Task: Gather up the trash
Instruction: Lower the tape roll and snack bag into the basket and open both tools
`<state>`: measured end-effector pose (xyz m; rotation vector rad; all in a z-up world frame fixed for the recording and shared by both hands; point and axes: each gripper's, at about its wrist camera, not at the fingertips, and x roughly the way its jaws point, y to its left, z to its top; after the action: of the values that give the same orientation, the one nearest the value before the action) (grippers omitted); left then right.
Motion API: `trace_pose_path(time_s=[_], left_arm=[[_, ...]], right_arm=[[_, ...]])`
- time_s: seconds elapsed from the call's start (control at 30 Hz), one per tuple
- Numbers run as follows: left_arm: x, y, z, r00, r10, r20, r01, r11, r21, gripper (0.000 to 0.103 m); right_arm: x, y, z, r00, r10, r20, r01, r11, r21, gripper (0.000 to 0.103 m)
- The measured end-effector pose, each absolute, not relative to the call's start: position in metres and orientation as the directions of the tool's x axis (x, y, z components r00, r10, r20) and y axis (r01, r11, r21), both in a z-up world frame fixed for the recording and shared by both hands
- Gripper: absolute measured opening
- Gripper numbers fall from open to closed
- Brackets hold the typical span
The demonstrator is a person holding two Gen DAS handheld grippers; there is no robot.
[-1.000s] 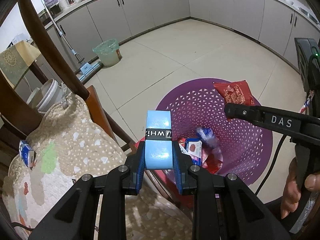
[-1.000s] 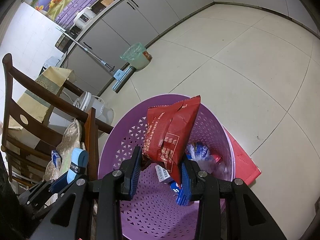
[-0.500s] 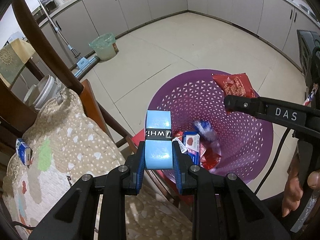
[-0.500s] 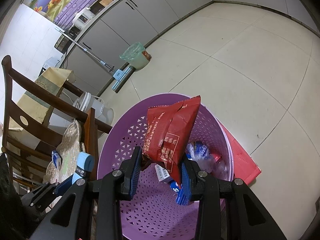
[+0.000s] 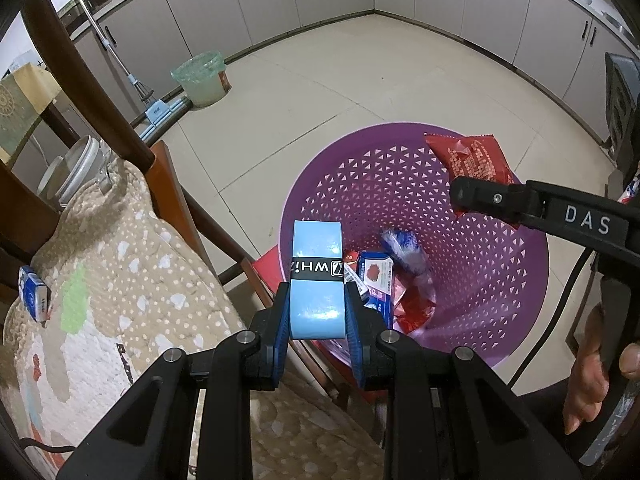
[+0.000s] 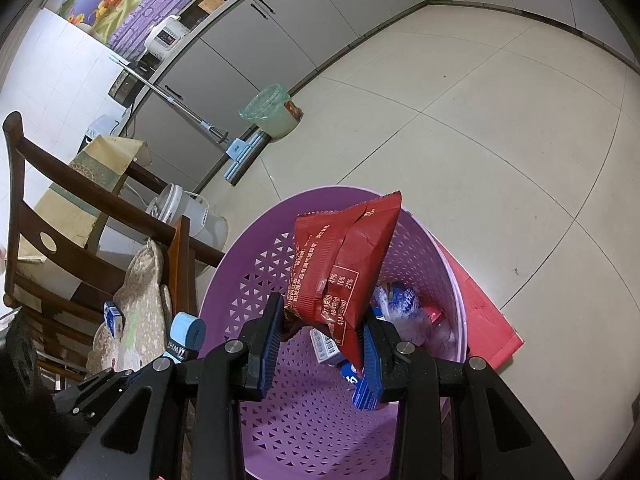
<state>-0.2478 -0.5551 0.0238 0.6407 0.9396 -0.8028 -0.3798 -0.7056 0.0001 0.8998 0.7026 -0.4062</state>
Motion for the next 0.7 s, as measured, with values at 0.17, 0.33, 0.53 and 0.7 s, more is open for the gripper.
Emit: trace_pose_path(time_s=[0.17, 0.33, 0.53, 0.7], left_arm=[[-0.246, -0.556, 0.022, 0.337, -0.314, -0.887, 0.824, 0.554, 0.118, 0.024], [-0.245, -0.554, 0.021, 0.321, -0.324, -0.89, 0.826, 0.555, 0.096, 0.024], [-0.246, -0.548, 0.027, 0.298, -0.354, -0.887, 0.832, 0.552, 0.059, 0.037], [-0.248, -0.53, 0.043, 0.299, -0.42, -0.857, 0.843, 0.538, 0.03, 0.062]], right_arm=[[-0.38, -0.706, 0.0, 0.709, -0.035, -0.704, 0.593, 0.569, 0.569, 0.039], [-0.38, -0.707, 0.0, 0.71, -0.034, -0.704, 0.592, 0.57, 0.569, 0.04], [-0.382, -0.705, 0.002, 0.722, -0.037, -0.691, 0.585, 0.565, 0.582, 0.04], [-0.387, -0.705, 0.005, 0.739, -0.044, -0.672, 0.581, 0.547, 0.603, 0.056]])
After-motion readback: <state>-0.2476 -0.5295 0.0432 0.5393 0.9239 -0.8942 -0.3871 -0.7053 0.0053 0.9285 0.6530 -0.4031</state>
